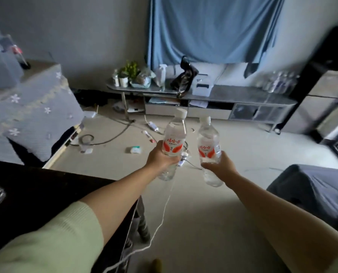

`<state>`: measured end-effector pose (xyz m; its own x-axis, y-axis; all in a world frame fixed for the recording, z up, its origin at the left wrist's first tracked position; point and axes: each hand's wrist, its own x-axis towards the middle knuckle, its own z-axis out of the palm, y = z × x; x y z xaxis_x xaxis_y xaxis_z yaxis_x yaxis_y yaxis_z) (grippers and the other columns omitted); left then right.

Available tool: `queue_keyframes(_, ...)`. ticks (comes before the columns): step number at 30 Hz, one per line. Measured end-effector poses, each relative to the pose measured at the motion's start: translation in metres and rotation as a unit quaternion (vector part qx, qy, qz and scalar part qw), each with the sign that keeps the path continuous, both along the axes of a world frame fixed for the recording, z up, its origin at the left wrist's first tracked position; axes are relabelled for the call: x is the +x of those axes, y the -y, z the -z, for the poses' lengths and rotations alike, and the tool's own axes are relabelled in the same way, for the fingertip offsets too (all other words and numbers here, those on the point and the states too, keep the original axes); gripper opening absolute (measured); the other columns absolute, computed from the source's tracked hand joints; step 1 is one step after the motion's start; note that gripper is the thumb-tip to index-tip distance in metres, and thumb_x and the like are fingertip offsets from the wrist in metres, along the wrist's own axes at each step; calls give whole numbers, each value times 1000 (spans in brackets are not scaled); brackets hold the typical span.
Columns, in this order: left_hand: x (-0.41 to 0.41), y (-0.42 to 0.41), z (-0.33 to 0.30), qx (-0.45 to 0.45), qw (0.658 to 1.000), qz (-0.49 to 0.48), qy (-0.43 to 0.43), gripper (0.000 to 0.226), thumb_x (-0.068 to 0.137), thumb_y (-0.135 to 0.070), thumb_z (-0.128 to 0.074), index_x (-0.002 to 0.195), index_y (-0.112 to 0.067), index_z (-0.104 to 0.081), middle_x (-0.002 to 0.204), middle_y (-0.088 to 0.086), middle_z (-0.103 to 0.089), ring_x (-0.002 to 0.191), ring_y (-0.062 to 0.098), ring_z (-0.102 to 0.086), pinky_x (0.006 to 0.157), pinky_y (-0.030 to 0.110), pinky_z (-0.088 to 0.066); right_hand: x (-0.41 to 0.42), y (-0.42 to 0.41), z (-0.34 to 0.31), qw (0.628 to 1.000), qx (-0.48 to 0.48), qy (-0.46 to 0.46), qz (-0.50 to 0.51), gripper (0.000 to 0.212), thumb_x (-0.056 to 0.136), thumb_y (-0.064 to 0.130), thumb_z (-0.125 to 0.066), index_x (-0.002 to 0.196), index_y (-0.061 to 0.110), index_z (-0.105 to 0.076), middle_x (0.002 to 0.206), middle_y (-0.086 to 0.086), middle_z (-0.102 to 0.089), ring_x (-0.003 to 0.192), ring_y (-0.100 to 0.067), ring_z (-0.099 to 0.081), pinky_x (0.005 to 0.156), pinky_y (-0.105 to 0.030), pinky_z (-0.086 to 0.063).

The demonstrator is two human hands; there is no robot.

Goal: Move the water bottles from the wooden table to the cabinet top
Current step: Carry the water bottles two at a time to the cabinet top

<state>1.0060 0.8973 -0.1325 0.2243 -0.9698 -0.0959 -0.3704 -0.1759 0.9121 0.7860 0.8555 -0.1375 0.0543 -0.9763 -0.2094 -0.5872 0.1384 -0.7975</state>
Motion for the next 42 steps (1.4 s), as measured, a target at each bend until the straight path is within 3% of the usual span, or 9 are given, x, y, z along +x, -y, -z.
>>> queue_keyframes(4, -44, 31, 6, 18, 997, 75, 11, 63, 67, -38, -82, 121, -25, -51, 113, -5, -66, 102, 18, -62, 92, 33, -50, -48, 1, -1, 997, -3, 1, 72, 61, 72, 24, -82, 123, 8, -51, 115, -11, -65, 103, -28, -61, 95, -43, -49)
queue_keyframes(10, -93, 90, 6, 27, 983, 178, 33, 57, 60, -42, -79, 111, -26, -58, 103, -5, -70, 96, 17, -65, 81, 30, -50, -104, 6, -9, 985, -23, -8, 173, 46, 75, 25, -80, 113, 12, -56, 106, -8, -69, 92, -21, -65, 84, -32, -52)
queue_keyframes(14, -128, 127, -4, 14, 970, 239, 32, 60, 59, -43, -77, 113, -27, -57, 105, -4, -69, 97, 19, -64, 88, 35, -51, -129, 13, -13, 969, -29, -8, 245, 55, 73, 30, -82, 120, 13, -57, 108, -6, -70, 99, -24, -67, 97, -43, -50)
queue_keyframes(23, -205, 174, 6, 23, 945, 326, 10, 62, 67, -35, -81, 121, -23, -51, 114, -1, -64, 104, 20, -61, 93, 34, -48, -188, 35, -4, 938, -35, 25, 343, 50, 67, 33, -82, 110, 19, -62, 97, -1, -73, 92, -21, -69, 93, -43, -52)
queue_keyframes(29, -258, 225, 18, 34, 940, 339, 39, 61, 66, -36, -81, 116, -26, -49, 110, -4, -63, 98, 18, -59, 85, 28, -44, -247, 76, 10, 932, -45, 39, 358, 50, 69, 30, -82, 114, 20, -61, 100, -1, -72, 93, -21, -68, 92, -42, -52)
queue_keyframes(36, -332, 301, 16, 53, 951, 303, 23, 61, 65, -37, -80, 117, -24, -51, 111, -2, -64, 103, 21, -61, 92, 34, -48, -322, 151, 9, 942, -46, 44, 330, 32, 74, 23, -78, 102, 15, -65, 88, -6, -73, 86, -27, -70, 86, -43, -55)
queue_keyframes(42, -383, 353, 27, 74, 954, 291, 6, 54, 66, -35, -79, 114, -24, -56, 107, -1, -67, 100, 21, -63, 92, 36, -50, -367, 221, 12, 947, -35, 52, 316, 32, 73, 26, -78, 101, 18, -65, 90, -3, -74, 86, -23, -70, 88, -43, -55)
